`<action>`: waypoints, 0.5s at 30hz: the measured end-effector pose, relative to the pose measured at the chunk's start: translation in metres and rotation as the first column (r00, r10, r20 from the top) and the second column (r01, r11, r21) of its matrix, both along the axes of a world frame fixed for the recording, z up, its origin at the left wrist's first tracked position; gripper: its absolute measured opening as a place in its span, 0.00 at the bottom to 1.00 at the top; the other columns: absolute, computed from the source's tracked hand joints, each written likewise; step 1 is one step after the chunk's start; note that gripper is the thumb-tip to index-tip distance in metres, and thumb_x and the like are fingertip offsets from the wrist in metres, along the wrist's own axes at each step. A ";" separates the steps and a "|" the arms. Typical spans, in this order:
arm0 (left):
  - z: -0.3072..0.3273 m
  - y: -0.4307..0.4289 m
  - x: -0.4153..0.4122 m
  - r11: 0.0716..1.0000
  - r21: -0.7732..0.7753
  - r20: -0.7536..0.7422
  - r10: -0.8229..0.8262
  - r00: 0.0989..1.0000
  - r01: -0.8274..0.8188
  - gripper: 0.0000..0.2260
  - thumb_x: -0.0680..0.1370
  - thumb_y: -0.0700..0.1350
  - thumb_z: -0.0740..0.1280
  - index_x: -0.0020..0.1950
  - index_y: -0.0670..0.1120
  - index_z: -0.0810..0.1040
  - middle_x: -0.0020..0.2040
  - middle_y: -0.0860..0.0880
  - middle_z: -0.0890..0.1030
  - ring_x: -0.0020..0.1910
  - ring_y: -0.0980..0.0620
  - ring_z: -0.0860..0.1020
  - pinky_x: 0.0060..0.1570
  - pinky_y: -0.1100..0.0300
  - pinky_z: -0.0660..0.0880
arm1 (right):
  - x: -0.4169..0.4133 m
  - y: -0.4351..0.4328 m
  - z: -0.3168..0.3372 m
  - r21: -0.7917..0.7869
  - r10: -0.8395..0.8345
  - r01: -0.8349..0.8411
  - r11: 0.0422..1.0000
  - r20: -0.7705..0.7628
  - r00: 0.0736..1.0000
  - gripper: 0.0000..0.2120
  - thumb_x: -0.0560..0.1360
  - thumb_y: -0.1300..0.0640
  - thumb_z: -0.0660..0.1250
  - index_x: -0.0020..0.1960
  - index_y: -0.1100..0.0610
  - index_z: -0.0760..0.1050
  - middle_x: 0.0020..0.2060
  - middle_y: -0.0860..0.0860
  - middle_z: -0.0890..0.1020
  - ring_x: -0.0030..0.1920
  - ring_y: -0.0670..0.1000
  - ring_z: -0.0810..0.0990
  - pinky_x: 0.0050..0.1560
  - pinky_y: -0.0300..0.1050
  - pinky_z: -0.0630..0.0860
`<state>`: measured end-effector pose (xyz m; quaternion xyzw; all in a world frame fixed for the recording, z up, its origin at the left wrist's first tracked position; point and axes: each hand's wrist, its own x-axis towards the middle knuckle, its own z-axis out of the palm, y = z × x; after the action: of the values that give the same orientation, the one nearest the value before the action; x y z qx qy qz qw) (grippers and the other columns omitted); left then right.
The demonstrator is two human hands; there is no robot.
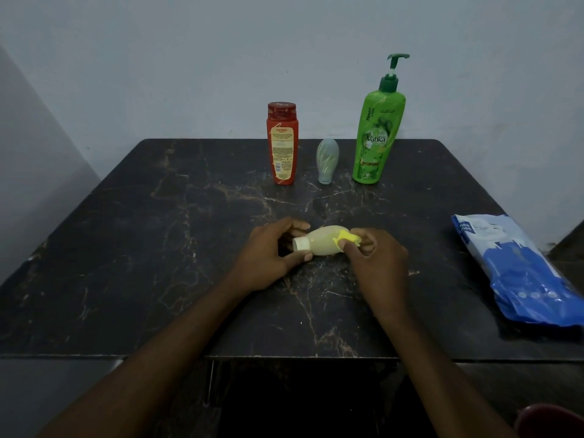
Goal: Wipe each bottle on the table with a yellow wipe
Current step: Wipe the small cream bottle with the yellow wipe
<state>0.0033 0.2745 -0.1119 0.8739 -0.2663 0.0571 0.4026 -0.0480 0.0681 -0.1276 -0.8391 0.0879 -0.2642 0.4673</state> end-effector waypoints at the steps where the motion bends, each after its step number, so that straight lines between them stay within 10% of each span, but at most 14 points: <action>1: 0.000 0.000 0.001 1.000 0.017 0.005 -0.001 1.000 0.001 0.21 0.73 0.47 0.78 0.65 0.50 0.80 0.58 0.57 0.83 0.56 0.63 0.80 0.56 0.67 0.76 | 0.000 0.001 0.000 -0.023 -0.016 0.016 1.000 -0.001 1.000 0.12 0.74 0.53 0.75 0.56 0.53 0.82 0.48 0.48 0.84 0.43 0.43 0.82 0.46 0.41 0.79; 6: 0.000 0.000 0.003 0.998 0.058 0.031 -0.007 0.999 0.005 0.20 0.73 0.48 0.78 0.64 0.49 0.83 0.54 0.56 0.83 0.52 0.60 0.80 0.52 0.65 0.76 | -0.007 0.011 0.008 -0.174 0.076 -0.080 0.981 -0.025 0.997 0.14 0.75 0.56 0.73 0.60 0.53 0.80 0.50 0.48 0.84 0.46 0.44 0.80 0.44 0.26 0.69; 15: -0.001 0.001 0.002 0.998 0.055 0.045 -0.015 0.999 0.013 0.20 0.72 0.47 0.80 0.63 0.47 0.83 0.53 0.55 0.83 0.51 0.59 0.80 0.50 0.64 0.76 | 0.003 0.003 -0.003 -0.081 -0.026 0.024 0.996 -0.027 0.999 0.10 0.76 0.52 0.70 0.57 0.52 0.82 0.44 0.49 0.86 0.43 0.46 0.84 0.50 0.45 0.81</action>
<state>0.0053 0.2750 -0.1128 0.8812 -0.2830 0.0666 0.3727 -0.0454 0.0710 -0.1305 -0.8597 0.0941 -0.2617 0.4285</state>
